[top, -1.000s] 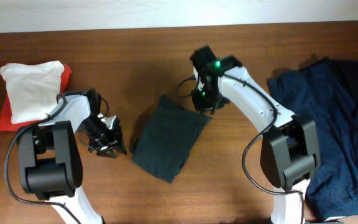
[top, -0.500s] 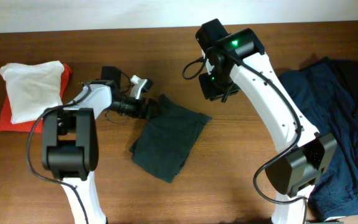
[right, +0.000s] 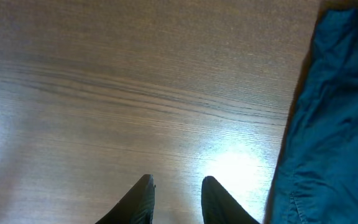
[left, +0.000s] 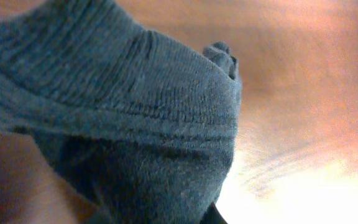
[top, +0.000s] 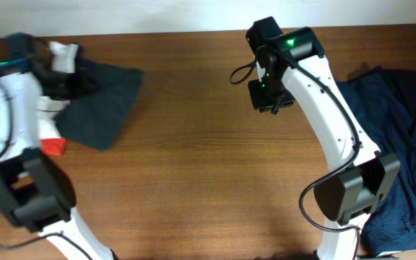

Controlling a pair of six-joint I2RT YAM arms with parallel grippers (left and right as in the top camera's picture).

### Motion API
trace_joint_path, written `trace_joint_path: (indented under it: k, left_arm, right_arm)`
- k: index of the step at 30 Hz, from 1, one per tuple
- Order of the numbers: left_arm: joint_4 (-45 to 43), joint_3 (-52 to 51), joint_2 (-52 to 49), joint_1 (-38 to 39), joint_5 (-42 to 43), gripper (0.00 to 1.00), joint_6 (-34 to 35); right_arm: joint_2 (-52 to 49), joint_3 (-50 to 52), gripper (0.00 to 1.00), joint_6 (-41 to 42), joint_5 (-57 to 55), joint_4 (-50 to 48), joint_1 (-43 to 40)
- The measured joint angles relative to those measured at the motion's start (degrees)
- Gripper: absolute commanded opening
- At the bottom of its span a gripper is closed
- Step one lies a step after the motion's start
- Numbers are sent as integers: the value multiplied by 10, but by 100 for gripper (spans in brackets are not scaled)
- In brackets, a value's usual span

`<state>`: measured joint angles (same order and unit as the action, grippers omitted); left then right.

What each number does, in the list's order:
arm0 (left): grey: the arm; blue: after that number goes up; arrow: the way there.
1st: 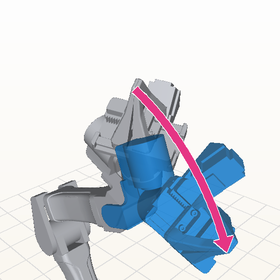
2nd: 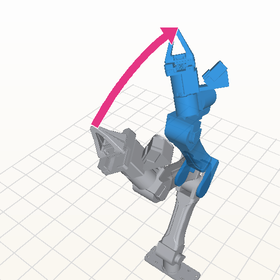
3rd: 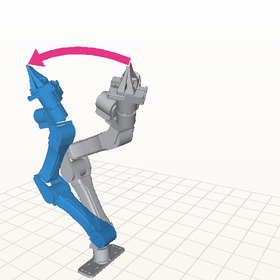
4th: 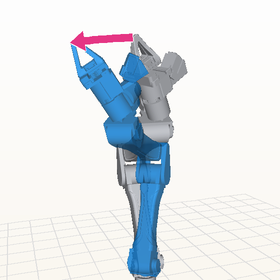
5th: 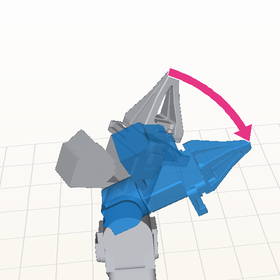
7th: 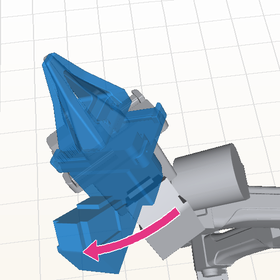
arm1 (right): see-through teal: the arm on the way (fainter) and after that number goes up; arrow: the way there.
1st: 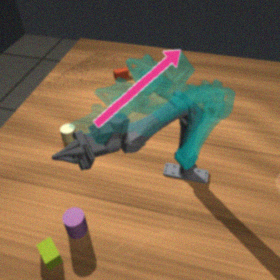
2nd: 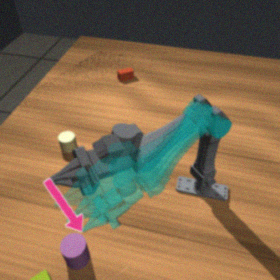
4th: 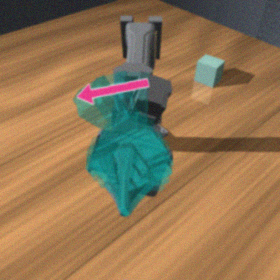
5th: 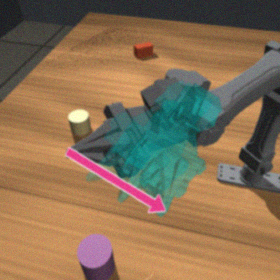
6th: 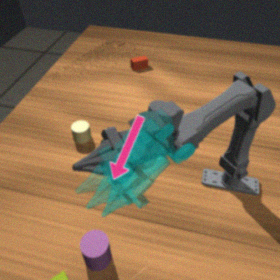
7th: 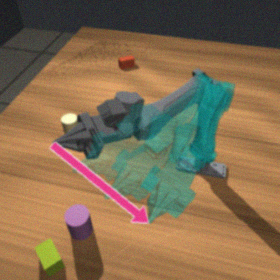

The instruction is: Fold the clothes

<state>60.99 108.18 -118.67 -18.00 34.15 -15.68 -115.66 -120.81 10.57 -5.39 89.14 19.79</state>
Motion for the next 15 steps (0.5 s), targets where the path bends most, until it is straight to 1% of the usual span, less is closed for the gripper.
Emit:
trace_joint_path:
  k: [2,3,5,7,11,12,15]
  left_arm:
    - [-10,3,24,-43,-15,0,0]
    - [-26,3,33,-82,-21,0,0]
    - [-57,3,33,-113,-27,1,0]
    - [-92,3,33,-131,-35,1,0]
    - [-129,3,33,-135,-103,1,0]
    - [-140,3,33,-135,-134,1,0]
    - [-195,3,2,-141,-160,2,7]
  right_arm:
    - [0,0,29,0,0,0,-2]
    - [0,0,29,0,0,0,-2]
    - [0,0,29,0,0,1,-2]
    - [0,0,29,0,0,5,-2]
    - [0,0,29,0,1,12,-2]
    - [0,0,29,1,3,13,-2]
    - [0,0,30,2,5,14,-2]
